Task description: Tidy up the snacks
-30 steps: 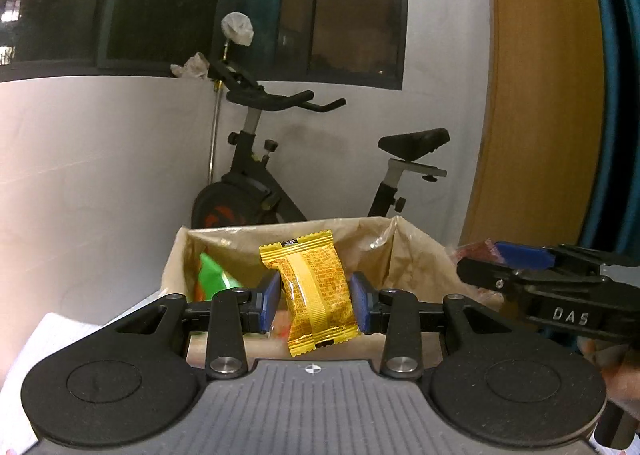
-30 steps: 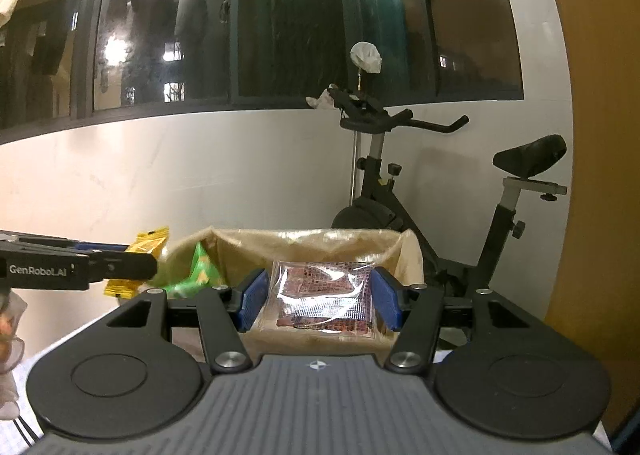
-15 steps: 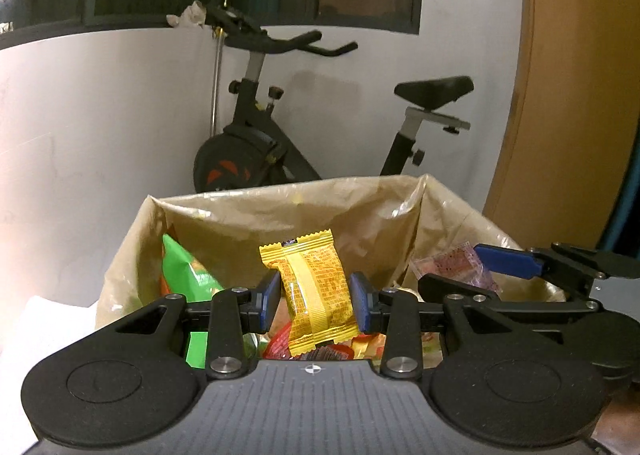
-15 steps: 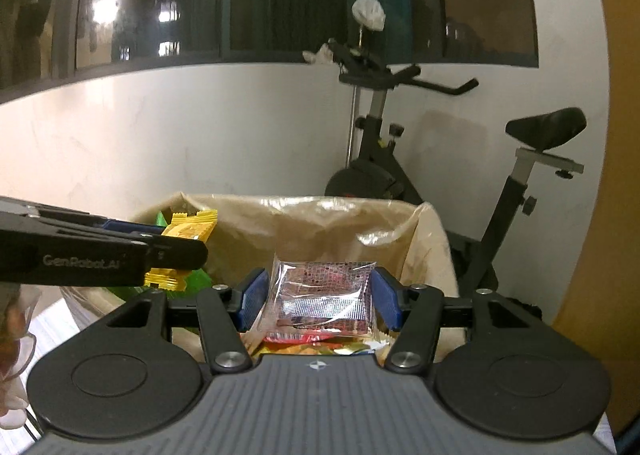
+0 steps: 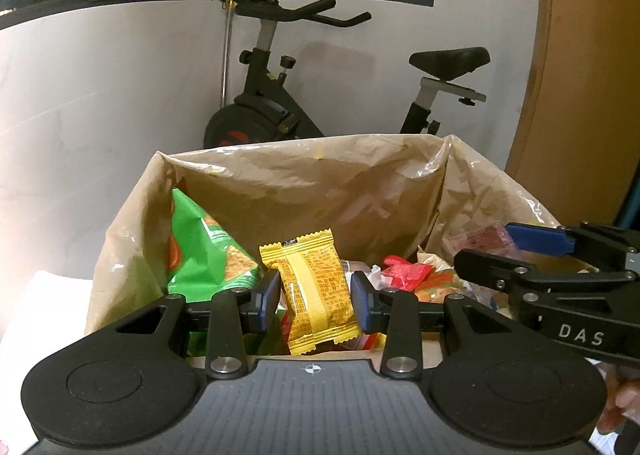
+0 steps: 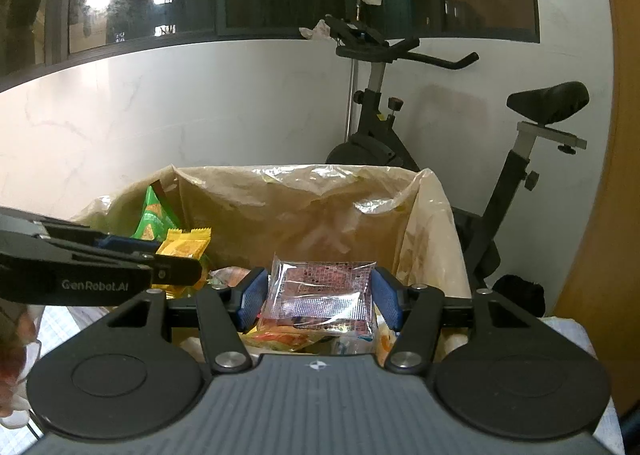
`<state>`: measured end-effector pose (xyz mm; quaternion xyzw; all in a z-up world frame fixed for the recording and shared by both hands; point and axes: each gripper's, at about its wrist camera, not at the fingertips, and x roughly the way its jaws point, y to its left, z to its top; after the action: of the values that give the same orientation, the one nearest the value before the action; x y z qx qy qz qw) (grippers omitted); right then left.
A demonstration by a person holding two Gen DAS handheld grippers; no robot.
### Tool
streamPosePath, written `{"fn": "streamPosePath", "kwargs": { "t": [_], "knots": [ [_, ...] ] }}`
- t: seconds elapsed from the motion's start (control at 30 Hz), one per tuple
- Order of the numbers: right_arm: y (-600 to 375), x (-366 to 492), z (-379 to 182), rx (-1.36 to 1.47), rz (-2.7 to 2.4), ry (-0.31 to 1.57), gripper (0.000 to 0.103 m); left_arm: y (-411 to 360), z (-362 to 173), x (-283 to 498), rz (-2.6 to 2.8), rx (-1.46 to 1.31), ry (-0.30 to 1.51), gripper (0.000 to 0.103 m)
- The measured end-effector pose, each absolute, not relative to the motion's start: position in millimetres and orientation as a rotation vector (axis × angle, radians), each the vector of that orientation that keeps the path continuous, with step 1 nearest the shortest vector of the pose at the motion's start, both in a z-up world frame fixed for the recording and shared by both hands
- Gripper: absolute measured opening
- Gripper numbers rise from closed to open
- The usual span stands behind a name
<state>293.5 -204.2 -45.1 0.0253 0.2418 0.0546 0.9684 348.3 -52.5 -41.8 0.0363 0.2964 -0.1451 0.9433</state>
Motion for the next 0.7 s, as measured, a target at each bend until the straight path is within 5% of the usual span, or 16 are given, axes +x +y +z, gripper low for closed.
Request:
{"fn": "streamPosePath", "kwargs": {
  "t": [0.1,0.27,0.7],
  "knots": [
    [-205,294,-43,0.053,0.105,0.507,0.066,-51,-40,348,-0.303,0.065,0.622,0.041],
    [-204,290,-37,0.059,0.091,0.523,0.071,-51,-35,342,-0.314,0.075,0.62,0.068],
    [-199,271,-15,0.027,0.051,0.554,0.078,-38,-10,320,-0.258,0.091,0.6,0.08]
  ]
}}
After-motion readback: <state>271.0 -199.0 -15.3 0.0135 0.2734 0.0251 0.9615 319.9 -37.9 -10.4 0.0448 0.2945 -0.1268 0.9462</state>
